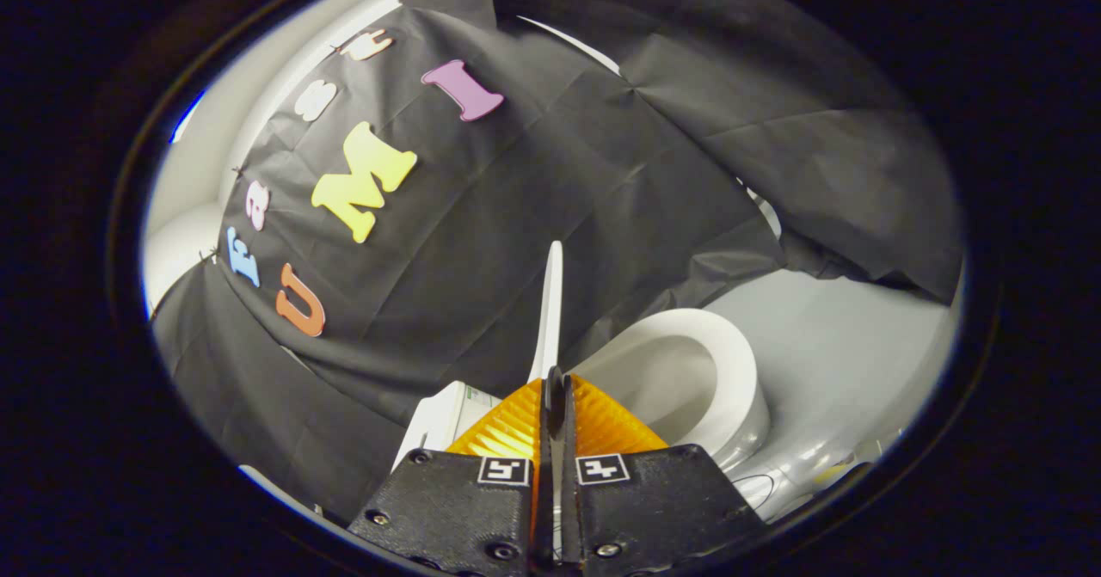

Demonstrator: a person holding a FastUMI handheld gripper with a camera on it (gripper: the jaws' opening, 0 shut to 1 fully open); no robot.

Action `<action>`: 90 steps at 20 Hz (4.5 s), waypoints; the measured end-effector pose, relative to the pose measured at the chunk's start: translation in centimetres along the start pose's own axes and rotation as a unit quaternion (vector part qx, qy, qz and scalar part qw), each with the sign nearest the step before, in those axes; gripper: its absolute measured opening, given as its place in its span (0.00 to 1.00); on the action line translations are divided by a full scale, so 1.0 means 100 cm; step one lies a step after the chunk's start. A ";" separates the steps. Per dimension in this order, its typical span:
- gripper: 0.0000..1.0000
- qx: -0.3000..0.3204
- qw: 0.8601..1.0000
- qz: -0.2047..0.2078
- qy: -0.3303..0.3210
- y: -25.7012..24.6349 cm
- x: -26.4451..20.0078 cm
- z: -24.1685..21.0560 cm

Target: Open the toilet lid.

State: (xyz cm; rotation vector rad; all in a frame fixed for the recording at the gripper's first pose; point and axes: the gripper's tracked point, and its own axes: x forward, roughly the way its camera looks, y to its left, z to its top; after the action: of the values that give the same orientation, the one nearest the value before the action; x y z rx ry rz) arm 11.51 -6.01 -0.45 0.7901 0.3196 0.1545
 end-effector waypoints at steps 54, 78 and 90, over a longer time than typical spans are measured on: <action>0.08 -0.314 0.945 0.004 -0.095 0.273 0.025 -0.106; 0.51 -0.482 0.866 0.114 -0.063 0.378 0.047 -0.210; 1.00 -0.410 0.880 0.140 -0.197 0.322 -0.056 -0.097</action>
State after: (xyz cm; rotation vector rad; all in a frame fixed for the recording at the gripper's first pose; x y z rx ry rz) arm 2.37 21.47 17.50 0.0029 -0.2550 0.3654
